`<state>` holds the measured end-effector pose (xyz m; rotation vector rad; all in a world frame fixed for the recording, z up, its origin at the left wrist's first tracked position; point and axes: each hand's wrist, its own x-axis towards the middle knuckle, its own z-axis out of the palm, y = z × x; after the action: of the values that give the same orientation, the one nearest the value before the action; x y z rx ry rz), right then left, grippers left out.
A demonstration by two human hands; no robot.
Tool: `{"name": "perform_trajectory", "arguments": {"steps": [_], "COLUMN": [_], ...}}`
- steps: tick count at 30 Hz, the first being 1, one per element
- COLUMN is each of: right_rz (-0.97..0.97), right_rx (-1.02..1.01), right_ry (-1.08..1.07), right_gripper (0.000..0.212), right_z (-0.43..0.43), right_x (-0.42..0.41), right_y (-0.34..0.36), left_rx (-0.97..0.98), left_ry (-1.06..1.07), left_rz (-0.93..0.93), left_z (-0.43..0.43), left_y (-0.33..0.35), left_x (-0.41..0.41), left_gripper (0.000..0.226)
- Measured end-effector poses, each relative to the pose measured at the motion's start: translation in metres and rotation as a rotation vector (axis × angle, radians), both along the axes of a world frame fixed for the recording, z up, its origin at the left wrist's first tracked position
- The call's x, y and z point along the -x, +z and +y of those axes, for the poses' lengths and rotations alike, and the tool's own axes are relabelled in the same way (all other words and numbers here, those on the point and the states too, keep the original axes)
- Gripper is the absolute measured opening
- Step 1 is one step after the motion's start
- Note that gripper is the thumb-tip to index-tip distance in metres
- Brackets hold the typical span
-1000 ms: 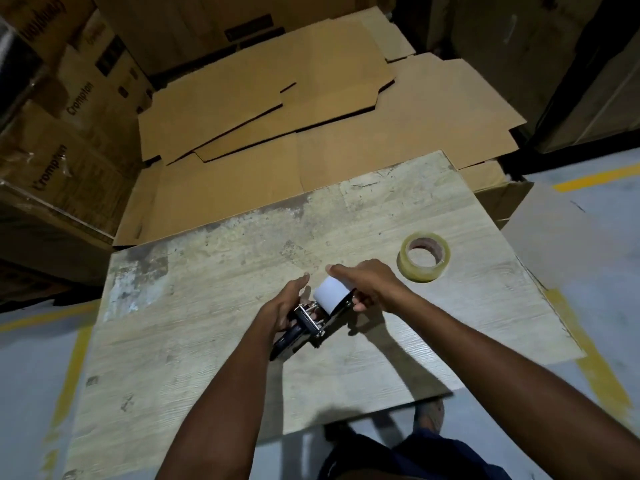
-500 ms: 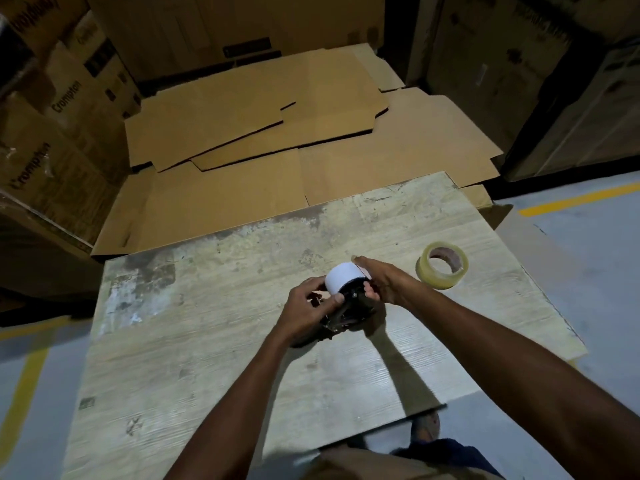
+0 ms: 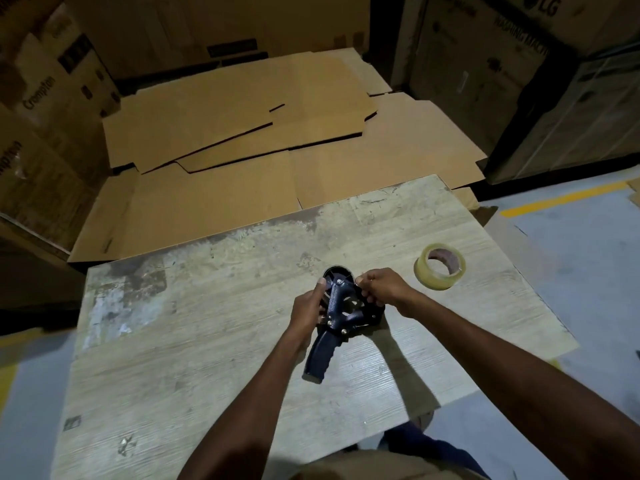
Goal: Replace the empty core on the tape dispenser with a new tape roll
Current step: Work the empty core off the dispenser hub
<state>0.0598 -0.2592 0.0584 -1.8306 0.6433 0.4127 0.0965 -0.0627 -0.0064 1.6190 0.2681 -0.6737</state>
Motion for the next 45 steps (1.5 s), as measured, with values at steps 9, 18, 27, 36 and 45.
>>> {"name": "perform_trajectory", "arguments": {"steps": [9,18,27,36,45], "right_rz": [0.015,0.026,0.129,0.170,0.156], "right_rx": [0.222,0.575,0.471,0.330,0.164], "right_ry": [0.088,0.407,0.390,0.321,0.363], "right_gripper": [0.029,0.038,0.050,0.055,0.047], "right_z": [-0.004,-0.005,-0.024,-0.033,-0.043], "right_x": [-0.008,-0.015,-0.008,0.014,0.024], "right_y": [-0.019,-0.019,-0.017,-0.028,-0.028], "left_rx": [-0.026,-0.167,-0.192,-0.375,-0.748], "left_ry": [-0.180,-0.304,-0.160,-0.245,-0.161], "left_rz": [0.062,0.043,-0.193,-0.459,-0.534], "left_z": [0.018,0.018,-0.018,-0.038,-0.032], "left_y": [-0.002,0.005,-0.009,-0.019,-0.018], "left_x": [-0.010,-0.019,-0.024,-0.016,0.044], "left_gripper": [0.061,0.063,0.066,0.052,0.062]}}
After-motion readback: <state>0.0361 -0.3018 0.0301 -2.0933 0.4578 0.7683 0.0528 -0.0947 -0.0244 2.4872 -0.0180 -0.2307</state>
